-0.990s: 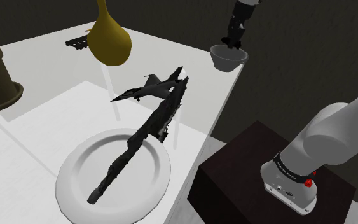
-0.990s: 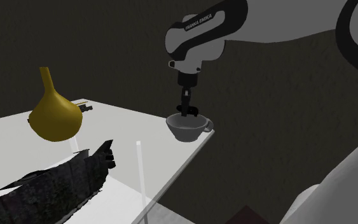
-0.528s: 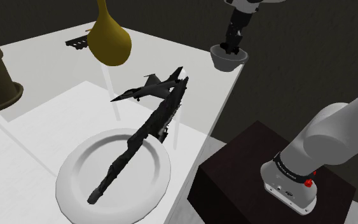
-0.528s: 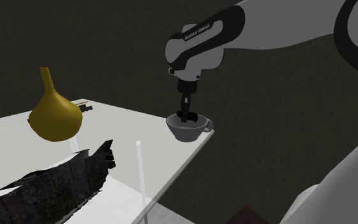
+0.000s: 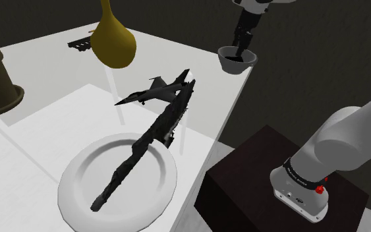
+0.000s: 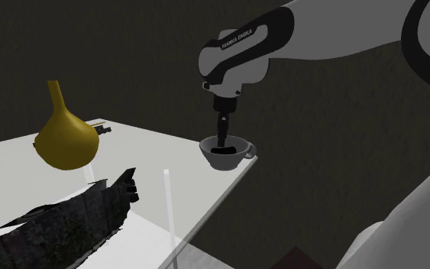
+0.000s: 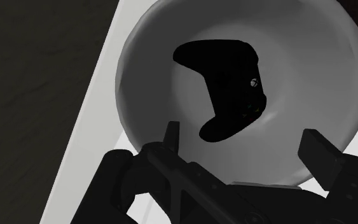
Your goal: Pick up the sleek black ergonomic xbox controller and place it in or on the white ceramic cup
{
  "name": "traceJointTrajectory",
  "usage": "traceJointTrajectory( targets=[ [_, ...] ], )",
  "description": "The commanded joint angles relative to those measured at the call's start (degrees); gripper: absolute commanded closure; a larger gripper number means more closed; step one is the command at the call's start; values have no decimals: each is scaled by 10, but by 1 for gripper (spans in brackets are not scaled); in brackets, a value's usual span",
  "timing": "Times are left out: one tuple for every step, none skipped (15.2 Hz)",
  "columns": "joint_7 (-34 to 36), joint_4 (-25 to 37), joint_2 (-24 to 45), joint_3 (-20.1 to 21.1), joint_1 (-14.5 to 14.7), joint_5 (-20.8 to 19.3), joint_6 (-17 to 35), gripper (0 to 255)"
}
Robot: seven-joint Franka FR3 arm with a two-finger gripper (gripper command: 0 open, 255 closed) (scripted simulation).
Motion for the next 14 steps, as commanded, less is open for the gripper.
traceJointTrajectory(
  targets=[
    [0, 0, 0, 0, 0, 0, 0, 0],
    [0, 0, 0, 0, 0, 0, 0, 0],
    [1, 15, -4, 1, 0, -1, -19, 0],
    [1, 31, -8, 1, 0, -1, -38, 0],
    [1, 48, -10, 2, 0, -1, -58, 0],
    [1, 61, -12, 3, 0, -1, -73, 0],
    [1, 61, -12, 3, 0, -1, -73, 0],
    [1, 61, -12, 3, 0, -1, -73, 0],
    [1, 61, -12, 3, 0, -1, -73, 0],
    [1, 61, -12, 3, 0, -1, -73, 0],
    [1, 61, -12, 3, 0, -1, -73, 0],
    [1, 61, -12, 3, 0, -1, -73, 0],
    [1, 61, -12, 3, 0, -1, -73, 0],
    [1, 61, -12, 3, 0, -1, -73, 0]
  ],
)
